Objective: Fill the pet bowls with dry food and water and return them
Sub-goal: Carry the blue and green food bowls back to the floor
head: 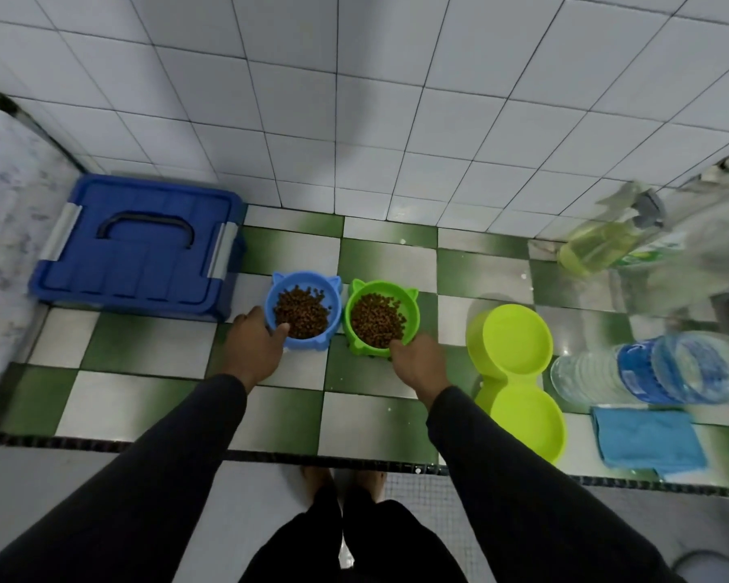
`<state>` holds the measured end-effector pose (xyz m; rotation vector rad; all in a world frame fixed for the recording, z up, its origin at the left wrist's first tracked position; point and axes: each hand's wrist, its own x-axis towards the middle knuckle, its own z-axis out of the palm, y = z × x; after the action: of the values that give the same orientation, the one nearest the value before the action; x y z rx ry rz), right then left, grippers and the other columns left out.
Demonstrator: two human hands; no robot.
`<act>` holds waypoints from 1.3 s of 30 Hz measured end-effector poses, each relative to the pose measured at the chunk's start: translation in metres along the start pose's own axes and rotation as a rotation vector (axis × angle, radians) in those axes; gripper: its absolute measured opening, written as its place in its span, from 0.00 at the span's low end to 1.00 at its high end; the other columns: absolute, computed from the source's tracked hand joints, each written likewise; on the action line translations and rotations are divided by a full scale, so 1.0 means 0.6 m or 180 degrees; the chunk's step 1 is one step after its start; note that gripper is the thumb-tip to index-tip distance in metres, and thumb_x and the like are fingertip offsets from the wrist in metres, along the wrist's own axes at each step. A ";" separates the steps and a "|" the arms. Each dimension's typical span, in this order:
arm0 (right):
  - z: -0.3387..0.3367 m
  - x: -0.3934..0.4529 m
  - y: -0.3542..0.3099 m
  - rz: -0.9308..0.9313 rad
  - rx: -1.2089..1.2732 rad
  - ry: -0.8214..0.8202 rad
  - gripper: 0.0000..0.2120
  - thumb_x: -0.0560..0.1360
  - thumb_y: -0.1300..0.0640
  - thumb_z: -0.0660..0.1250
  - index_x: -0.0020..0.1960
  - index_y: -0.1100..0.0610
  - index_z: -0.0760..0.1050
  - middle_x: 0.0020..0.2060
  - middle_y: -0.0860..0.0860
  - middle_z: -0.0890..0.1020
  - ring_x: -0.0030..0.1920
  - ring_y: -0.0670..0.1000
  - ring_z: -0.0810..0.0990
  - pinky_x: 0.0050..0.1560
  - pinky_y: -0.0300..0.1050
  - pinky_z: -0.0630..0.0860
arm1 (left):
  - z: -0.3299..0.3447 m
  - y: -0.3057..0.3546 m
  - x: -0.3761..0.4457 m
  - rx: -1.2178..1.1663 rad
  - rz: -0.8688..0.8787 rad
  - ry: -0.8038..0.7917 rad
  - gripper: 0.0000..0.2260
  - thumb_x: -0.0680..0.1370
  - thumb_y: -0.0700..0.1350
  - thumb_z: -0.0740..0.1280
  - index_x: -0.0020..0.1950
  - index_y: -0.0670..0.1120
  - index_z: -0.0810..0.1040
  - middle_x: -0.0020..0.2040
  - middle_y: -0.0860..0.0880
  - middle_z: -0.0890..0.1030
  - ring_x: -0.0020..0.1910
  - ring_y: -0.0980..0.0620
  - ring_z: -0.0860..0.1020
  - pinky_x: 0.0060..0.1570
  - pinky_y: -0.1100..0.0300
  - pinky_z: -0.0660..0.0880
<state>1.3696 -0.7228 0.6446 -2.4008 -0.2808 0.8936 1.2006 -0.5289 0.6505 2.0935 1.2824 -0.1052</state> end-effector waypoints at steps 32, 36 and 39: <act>0.020 0.024 -0.011 0.0321 0.0676 0.0749 0.15 0.76 0.62 0.67 0.61 0.63 0.72 0.55 0.63 0.79 0.56 0.63 0.78 0.56 0.54 0.78 | 0.036 0.007 -0.003 -0.1977 -0.0685 0.0547 0.14 0.79 0.39 0.72 0.64 0.49 0.80 0.55 0.48 0.83 0.51 0.49 0.81 0.44 0.60 0.76; 0.012 0.016 -0.017 0.0252 0.1187 0.0742 0.18 0.74 0.62 0.67 0.64 0.57 0.71 0.50 0.56 0.79 0.50 0.61 0.81 0.50 0.63 0.81 | 0.027 0.019 0.003 -0.2878 -0.0887 0.0356 0.24 0.78 0.34 0.69 0.72 0.50 0.76 0.58 0.47 0.82 0.56 0.44 0.82 0.43 0.51 0.84; 0.004 0.009 -0.019 0.0244 0.1477 0.0690 0.21 0.73 0.61 0.68 0.65 0.52 0.72 0.47 0.47 0.78 0.49 0.56 0.81 0.50 0.62 0.82 | 0.019 0.029 0.000 -0.3307 -0.0974 0.0272 0.26 0.78 0.34 0.69 0.73 0.53 0.74 0.61 0.44 0.80 0.56 0.43 0.83 0.40 0.51 0.83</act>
<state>1.3722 -0.7106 0.6468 -2.0572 0.0953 0.6376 1.2177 -0.5406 0.6500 1.0219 1.2937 0.4352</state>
